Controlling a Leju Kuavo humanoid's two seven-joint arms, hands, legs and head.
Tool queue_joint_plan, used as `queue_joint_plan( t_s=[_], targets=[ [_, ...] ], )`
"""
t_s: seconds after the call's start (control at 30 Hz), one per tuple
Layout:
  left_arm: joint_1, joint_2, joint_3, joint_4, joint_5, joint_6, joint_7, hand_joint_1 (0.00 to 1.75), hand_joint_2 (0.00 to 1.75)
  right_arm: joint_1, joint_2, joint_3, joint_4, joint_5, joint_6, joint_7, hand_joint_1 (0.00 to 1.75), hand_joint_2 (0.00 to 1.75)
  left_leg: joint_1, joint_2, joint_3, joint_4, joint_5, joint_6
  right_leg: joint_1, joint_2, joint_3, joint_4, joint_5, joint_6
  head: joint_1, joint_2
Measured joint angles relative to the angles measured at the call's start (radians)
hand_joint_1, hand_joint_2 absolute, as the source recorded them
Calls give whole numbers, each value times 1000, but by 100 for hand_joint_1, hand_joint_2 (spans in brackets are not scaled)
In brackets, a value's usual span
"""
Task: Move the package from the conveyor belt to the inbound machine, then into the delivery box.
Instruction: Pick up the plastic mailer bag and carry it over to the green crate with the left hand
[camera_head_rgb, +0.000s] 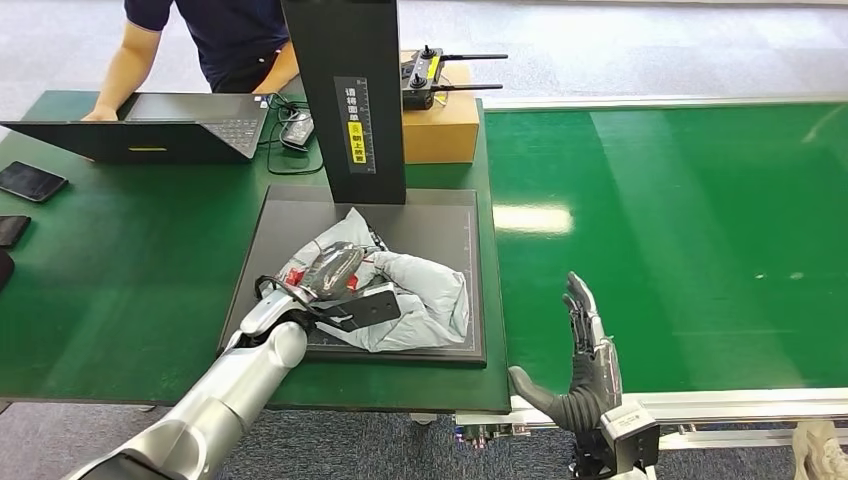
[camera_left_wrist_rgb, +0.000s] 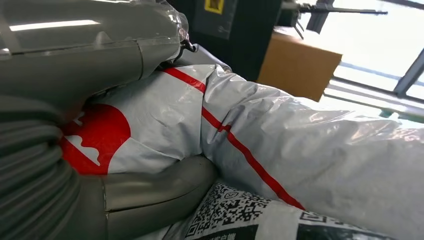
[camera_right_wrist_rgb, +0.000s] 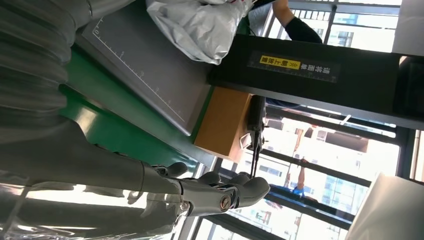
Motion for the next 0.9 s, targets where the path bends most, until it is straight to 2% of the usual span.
queue_joint_plan(
  t_s=[0.33,0.57,0.77,0.9],
  targets=[
    [142,46,86,-363,24,70,20,175,175,17,6,-1,5,4,33,0,0,175,0,0,-4,0,0,0,0,0,-4,0,0,0,0,0],
    [207,64,199,-597,42,174,24,175,175,19,26,-6,5,8,56,0,0,175,0,0,-5,0,0,0,0,0,-5,0,0,0,0,0],
    [201,90,350,-664,40,274,58,173,175,3,36,-7,14,-6,70,0,0,175,1,0,-5,0,0,0,0,0,-5,0,0,0,0,0],
    [131,129,477,-600,-3,310,102,175,175,-12,38,-7,27,-14,63,0,0,175,1,0,-5,0,1,-1,1,0,-5,0,0,0,0,0]
  ],
)
